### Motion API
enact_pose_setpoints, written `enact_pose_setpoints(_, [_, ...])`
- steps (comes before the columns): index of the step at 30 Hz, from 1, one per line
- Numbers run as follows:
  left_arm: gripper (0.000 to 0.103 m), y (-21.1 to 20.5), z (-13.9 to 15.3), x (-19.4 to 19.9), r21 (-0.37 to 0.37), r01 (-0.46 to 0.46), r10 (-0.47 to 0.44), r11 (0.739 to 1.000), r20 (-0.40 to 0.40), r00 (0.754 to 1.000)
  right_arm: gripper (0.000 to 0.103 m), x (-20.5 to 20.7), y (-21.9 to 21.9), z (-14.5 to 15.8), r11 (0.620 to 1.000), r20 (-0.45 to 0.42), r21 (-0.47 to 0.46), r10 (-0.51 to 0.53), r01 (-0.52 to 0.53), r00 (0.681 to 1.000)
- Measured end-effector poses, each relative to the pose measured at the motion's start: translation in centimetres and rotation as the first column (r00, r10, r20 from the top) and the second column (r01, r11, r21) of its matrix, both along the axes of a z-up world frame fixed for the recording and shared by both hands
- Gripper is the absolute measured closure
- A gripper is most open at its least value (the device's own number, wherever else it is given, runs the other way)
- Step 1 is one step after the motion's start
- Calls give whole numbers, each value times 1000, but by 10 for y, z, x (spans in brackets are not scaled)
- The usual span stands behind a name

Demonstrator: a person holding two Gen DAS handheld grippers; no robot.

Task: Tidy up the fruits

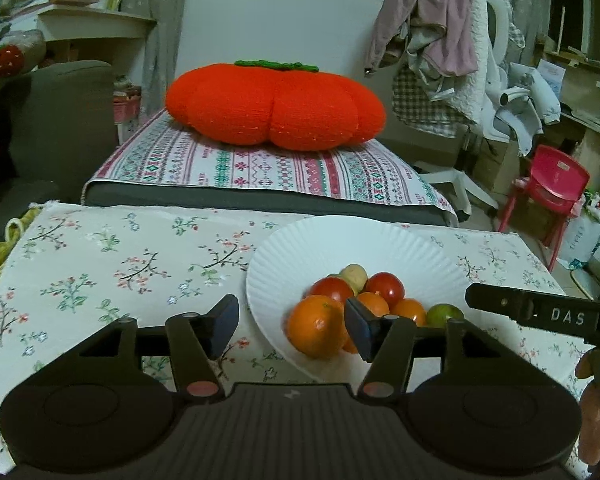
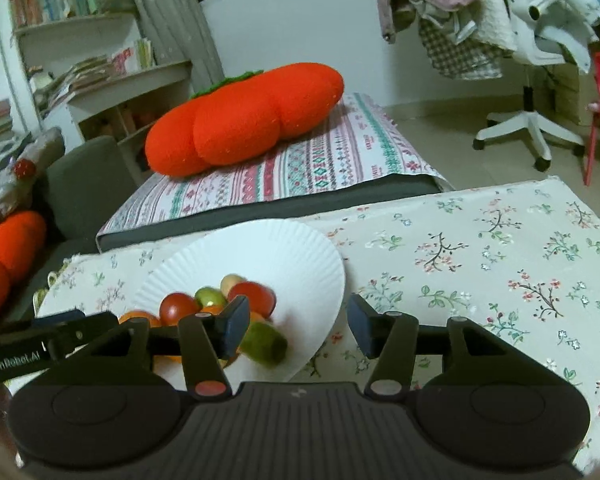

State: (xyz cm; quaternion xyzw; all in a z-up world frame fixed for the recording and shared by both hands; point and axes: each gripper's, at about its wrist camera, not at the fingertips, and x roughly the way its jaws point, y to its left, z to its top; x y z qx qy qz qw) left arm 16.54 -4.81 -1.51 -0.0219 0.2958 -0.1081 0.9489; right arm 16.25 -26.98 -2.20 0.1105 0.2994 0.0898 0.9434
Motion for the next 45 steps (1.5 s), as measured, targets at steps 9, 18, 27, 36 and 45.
enact_pose_setpoints(9, [50,11,3,-31,42,-98,100,994,-51,994,48,-34,25,15,995,11,-75,60,-59,998])
enact_pose_setpoints(18, [34,7,8,-78,73,-106,109,992,-36,993,39,-81,49,25,985,22,-153,81,-77,996])
enact_pose_setpoints(27, [33,5,6,-111,106,-117,120,987,-18,993,32,-115,54,22,985,30,-171,38,-32,999])
enact_pose_setpoints(36, [32,4,8,-130,109,-135,135,985,8,991,24,-129,52,17,990,13,-142,-17,19,1000])
enact_pose_setpoints(45, [21,9,3,-127,103,-153,154,983,5,988,3,-128,52,10,982,24,-185,-35,39,999])
